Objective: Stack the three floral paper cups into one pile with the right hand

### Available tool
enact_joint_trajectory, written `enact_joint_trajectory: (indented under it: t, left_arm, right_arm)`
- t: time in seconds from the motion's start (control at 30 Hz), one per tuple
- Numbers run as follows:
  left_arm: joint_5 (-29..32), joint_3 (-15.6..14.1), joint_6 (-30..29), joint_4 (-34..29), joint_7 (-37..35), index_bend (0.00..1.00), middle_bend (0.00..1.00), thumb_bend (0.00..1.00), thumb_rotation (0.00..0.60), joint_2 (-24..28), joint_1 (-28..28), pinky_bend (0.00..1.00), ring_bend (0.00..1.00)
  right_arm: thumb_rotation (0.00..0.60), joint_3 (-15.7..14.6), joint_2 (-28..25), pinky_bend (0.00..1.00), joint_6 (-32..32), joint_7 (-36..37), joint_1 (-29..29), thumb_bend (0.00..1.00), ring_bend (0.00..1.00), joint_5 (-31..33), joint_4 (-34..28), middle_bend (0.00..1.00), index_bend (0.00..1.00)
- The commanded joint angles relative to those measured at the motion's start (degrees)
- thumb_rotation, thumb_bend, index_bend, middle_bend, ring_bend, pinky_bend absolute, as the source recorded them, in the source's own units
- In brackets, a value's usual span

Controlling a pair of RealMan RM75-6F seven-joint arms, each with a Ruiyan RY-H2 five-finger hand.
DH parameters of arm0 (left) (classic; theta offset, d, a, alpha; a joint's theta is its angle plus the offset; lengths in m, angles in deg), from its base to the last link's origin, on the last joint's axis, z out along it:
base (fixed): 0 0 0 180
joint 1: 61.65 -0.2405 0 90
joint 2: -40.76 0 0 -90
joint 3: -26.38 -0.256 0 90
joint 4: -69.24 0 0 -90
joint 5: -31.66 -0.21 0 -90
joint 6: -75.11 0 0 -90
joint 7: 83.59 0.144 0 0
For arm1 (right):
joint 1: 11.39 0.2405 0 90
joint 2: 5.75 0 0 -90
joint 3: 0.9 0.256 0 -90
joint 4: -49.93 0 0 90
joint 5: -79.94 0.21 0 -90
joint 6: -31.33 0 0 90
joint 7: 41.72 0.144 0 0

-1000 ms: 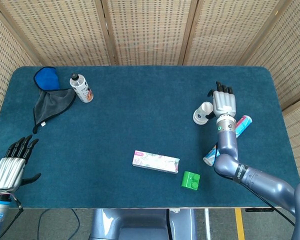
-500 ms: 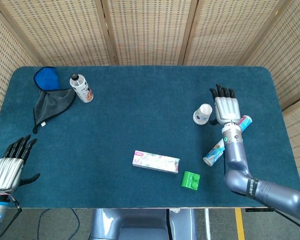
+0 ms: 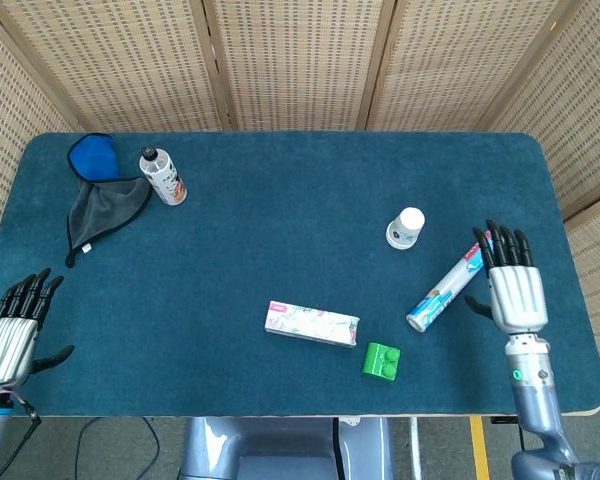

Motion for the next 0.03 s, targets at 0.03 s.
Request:
enact_joint_trajectory:
  t: [0.03]
  left_arm:
    - [-0.5,-0.2,-0.4,-0.3,0.4,0.0,0.0,0.17,0.6,0.0,-0.3,0.07,0.0]
  right_arm:
    - [0.6,-4.1,0.3,0.0,6.6,5.7,-7.5,0.15,0.0,-7.5,2.6,0.0,0.02]
